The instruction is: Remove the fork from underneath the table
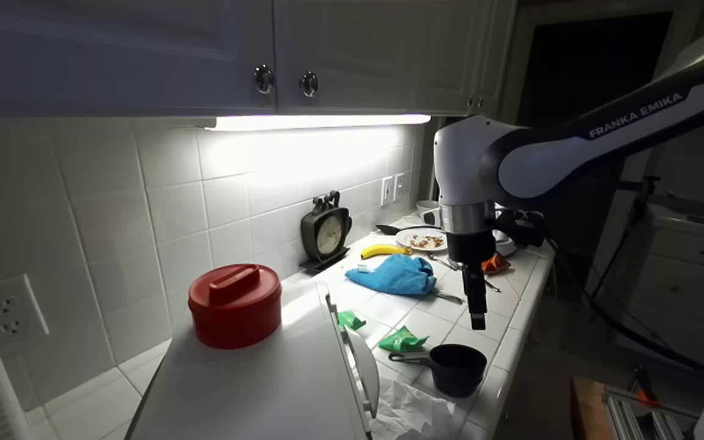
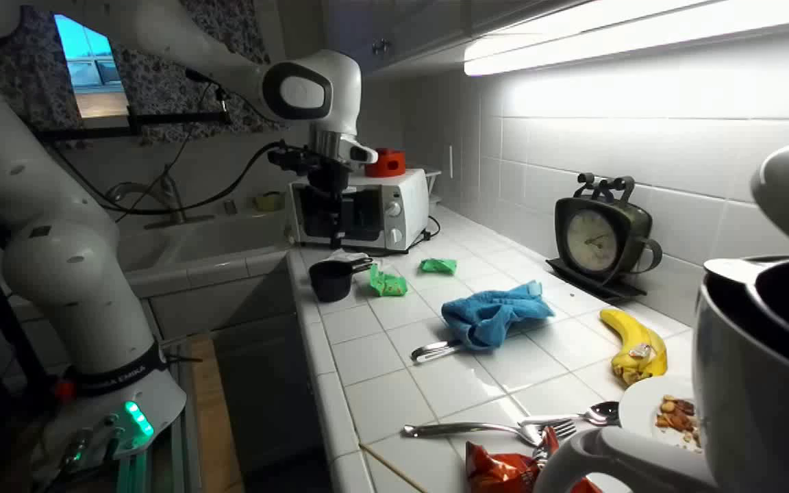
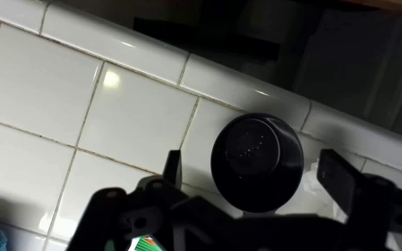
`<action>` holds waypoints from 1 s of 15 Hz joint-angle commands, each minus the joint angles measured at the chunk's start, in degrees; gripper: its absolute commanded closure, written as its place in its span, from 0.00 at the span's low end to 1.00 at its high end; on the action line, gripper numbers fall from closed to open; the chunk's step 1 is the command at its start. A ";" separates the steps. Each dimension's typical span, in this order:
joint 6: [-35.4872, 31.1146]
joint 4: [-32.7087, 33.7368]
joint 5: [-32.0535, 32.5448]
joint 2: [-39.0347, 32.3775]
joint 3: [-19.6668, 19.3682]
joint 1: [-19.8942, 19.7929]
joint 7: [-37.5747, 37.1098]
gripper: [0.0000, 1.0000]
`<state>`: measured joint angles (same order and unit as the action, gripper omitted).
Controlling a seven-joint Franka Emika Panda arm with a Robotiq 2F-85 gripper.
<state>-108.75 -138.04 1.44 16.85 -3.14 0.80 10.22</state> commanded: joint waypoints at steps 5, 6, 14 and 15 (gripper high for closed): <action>0.07 0.06 -0.09 -0.02 0.32 -0.32 0.06 0.00; 0.07 0.06 -0.09 -0.02 0.32 -0.32 0.06 0.00; -21.91 -7.66 4.16 -0.99 -6.06 -10.01 -5.92 0.00; -25.13 -8.67 4.96 -1.04 -6.59 -10.93 -6.09 0.00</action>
<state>-125.67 -143.24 3.91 14.96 -8.61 -8.11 4.71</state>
